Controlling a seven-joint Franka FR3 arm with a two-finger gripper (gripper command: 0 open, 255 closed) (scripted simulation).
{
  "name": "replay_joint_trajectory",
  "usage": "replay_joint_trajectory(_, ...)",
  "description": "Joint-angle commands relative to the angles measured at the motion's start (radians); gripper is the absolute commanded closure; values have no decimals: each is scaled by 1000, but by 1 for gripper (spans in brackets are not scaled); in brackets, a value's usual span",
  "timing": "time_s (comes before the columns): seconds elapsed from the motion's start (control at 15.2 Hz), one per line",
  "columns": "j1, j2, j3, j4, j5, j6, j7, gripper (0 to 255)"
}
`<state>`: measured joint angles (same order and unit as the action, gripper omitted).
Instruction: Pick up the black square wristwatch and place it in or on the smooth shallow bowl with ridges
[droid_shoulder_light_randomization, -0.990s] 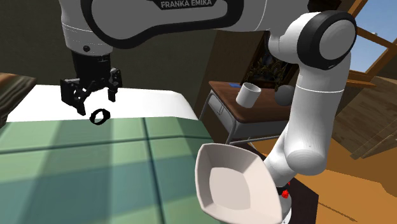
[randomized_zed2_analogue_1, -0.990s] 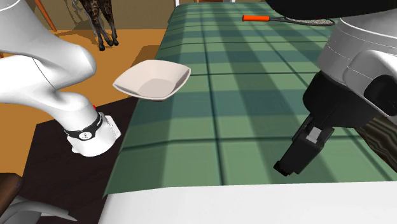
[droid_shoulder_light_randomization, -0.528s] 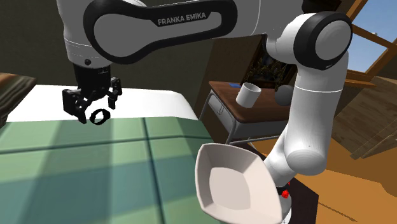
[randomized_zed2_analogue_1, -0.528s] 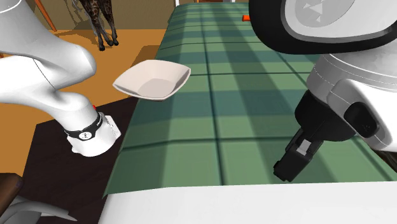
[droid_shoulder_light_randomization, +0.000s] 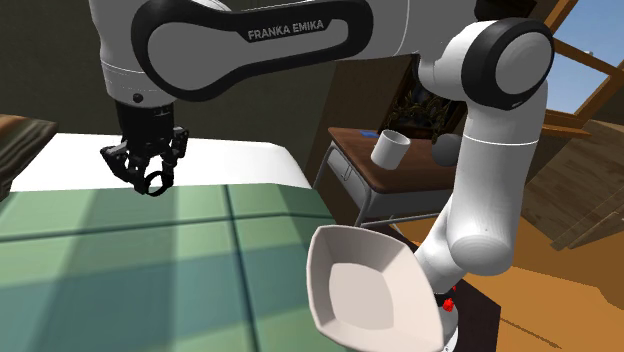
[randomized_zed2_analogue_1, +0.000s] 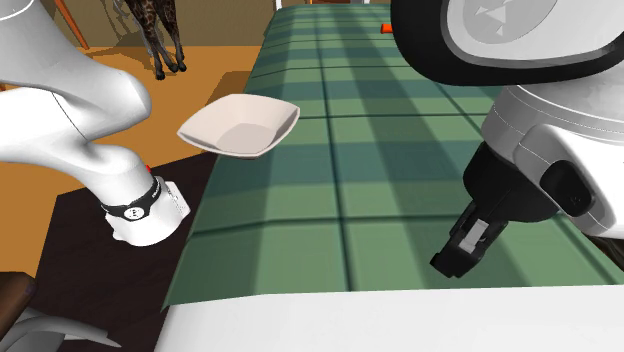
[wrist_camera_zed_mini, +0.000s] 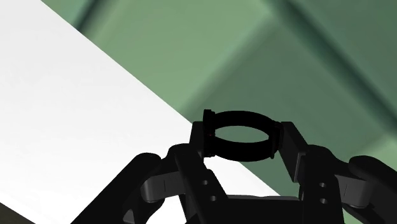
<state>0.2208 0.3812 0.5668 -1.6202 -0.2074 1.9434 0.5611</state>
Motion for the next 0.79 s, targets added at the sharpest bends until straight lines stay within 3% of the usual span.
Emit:
replay_joint_trajectory(0.0,0,0,0,0,0,0,0,255)
replay_joint_trajectory(0.4,0,0,0,-1,0,0,0,255)
replay_joint_trajectory(0.73,1,-14,5,48,10,-61,-7,255)
